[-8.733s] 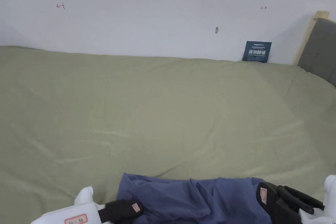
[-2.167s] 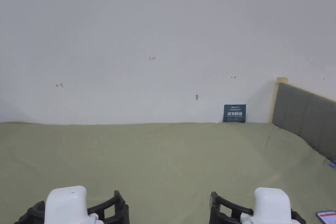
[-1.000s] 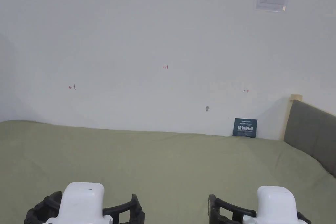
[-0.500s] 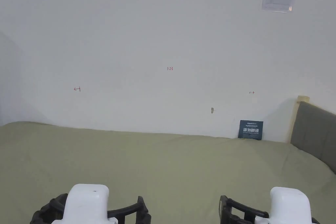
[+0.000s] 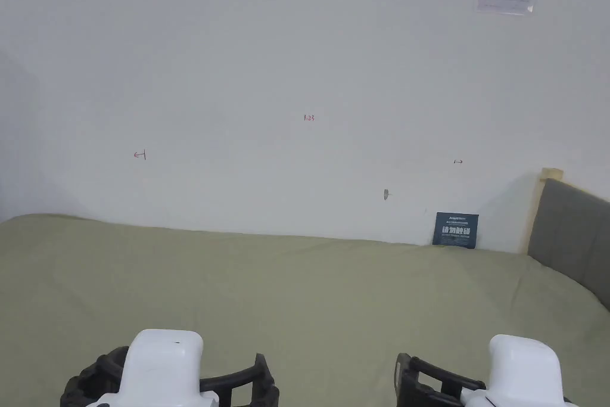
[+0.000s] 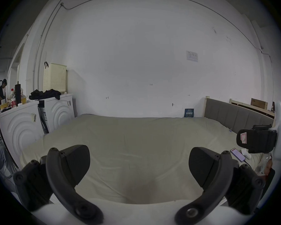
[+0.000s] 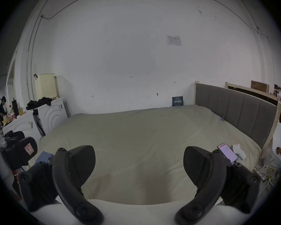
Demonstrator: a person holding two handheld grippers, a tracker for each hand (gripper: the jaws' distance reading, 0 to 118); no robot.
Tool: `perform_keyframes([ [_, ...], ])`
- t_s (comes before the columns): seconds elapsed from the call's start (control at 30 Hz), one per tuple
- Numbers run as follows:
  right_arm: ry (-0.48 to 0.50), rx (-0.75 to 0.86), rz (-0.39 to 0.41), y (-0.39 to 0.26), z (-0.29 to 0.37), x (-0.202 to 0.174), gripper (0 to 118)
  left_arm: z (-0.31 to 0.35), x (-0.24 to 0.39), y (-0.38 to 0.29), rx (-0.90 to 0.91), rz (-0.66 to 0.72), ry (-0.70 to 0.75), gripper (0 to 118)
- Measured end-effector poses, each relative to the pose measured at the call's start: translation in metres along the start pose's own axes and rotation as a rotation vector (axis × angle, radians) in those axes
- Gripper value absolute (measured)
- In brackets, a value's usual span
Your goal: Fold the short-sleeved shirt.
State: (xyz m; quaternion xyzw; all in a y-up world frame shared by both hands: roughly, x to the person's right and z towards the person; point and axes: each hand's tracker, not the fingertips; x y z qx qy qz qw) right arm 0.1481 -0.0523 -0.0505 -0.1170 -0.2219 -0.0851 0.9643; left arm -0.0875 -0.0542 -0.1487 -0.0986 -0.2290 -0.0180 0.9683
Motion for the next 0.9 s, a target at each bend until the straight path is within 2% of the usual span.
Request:
perform_keyframes([
  [0.2,-0.012,-0.018,0.014,0.002,0.001,-0.002,111,0.001,-0.001,0.000,-0.001,0.008,-0.001,118],
  [0.27,0.016,-0.054,-0.003,0.004,0.000,0.000,111,0.001,-0.001,0.001,-0.003,0.014,-0.002,118],
  [0.4,-0.017,-0.052,-0.001,0.003,-0.001,0.001,111,0.003,-0.003,0.001,-0.002,0.021,-0.009,118],
  [0.5,0.007,-0.051,-0.024,0.004,0.002,0.003,112,0.003,-0.002,0.001,-0.003,0.013,-0.002,118],
  [0.7,0.034,0.008,0.017,0.004,0.009,-0.001,112,0.002,-0.005,0.002,-0.010,0.035,-0.005,118],
  [0.9,0.013,-0.005,0.024,0.005,0.007,-0.004,112,0.002,-0.005,0.001,-0.011,0.030,-0.003,118],
])
